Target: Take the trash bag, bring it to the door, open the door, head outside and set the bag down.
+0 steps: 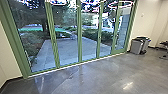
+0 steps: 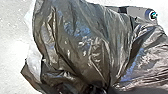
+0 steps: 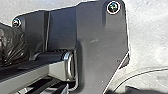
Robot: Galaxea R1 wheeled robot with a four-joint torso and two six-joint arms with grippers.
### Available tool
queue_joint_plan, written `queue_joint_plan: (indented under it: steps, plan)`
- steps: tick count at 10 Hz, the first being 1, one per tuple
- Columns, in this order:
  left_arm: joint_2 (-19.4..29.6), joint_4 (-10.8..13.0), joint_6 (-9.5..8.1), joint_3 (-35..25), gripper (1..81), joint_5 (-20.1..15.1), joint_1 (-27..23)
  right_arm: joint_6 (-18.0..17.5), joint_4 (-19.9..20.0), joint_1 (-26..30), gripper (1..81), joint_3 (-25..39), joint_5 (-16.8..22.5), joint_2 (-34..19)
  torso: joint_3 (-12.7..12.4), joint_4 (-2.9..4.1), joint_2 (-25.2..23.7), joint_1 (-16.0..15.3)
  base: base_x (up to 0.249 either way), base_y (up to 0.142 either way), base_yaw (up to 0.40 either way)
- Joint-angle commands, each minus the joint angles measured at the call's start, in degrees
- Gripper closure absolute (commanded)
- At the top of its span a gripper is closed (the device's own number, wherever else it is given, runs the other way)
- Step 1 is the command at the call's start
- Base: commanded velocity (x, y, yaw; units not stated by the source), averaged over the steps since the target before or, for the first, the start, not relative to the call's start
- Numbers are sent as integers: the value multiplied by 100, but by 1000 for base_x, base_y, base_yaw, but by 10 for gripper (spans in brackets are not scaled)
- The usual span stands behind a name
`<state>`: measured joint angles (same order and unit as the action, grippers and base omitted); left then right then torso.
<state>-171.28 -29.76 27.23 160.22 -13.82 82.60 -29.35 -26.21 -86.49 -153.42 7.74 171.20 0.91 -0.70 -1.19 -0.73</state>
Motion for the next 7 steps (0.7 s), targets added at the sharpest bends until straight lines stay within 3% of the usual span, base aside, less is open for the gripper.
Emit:
queue_joint_plan:
  steps: [1, 7]
  plan:
    - [14, 14, 63, 27, 811, -463, -310, 35, -16, 303, 10, -3, 316, 13, 0, 0, 0, 0, 0, 0, -303]
    - [5, 14, 63, 27, 811, -463, -310, 53, -60, 303, 10, -29, 316, 22, 0, 0, 0, 0, 0, 0, -302]
